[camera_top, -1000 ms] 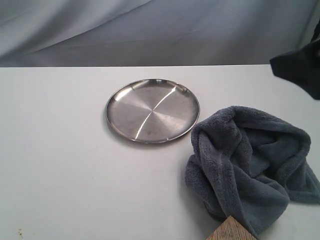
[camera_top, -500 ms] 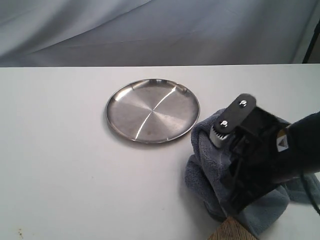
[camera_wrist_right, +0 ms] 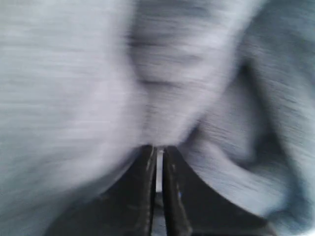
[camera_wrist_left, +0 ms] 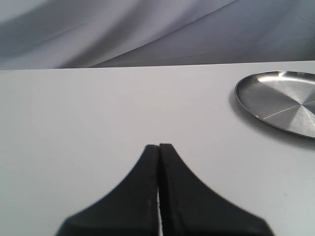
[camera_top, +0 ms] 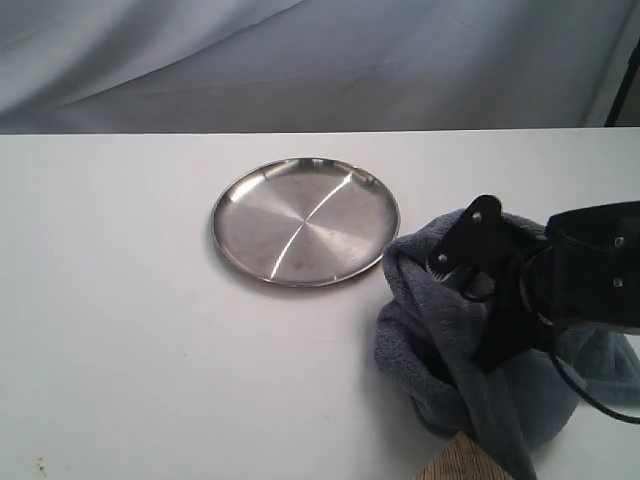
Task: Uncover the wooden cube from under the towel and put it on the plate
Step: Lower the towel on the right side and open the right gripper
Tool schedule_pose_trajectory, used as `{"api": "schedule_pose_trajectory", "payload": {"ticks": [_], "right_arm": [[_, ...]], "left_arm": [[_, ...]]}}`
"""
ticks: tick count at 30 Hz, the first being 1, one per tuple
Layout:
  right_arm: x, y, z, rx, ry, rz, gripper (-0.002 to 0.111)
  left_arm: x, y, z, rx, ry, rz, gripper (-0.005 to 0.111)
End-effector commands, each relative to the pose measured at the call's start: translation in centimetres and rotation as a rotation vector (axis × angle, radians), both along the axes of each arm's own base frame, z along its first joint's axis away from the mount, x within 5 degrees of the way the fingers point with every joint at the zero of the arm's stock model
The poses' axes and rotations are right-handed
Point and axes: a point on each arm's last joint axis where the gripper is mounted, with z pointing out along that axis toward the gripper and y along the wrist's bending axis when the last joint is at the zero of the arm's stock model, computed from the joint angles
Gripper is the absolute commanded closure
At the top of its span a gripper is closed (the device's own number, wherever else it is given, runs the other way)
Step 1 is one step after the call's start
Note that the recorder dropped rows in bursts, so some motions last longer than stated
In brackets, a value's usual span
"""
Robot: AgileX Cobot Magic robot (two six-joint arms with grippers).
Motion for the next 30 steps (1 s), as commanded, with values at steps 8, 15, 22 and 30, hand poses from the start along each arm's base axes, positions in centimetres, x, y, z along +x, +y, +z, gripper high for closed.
{"api": "schedule_pose_trajectory", "payload": {"ticks": [8, 15, 22, 30], "right_arm": [[-1.9, -1.4, 8.8, 0.253, -0.311, -0.117, 0.103], [-6.6, -2.6, 12.0, 0.308, -0.168, 0.044, 0.103], [-11.9, -3.0, 14.3, 0.526, -0.040, 0.180, 0.103], [-15.4, -2.6, 14.0, 0.587, 0.240, 0.324, 0.103]], "left_arm": [[0.0, 0.0, 0.3, -0.005, -0.018, 0.004, 0.107], [0.0, 0.0, 0.3, -0.005, -0.018, 0.004, 0.107], [0.0, 0.0, 0.3, -0.005, -0.018, 0.004, 0.107], [0.0, 0.0, 0.3, -0.005, -0.018, 0.004, 0.107]]}}
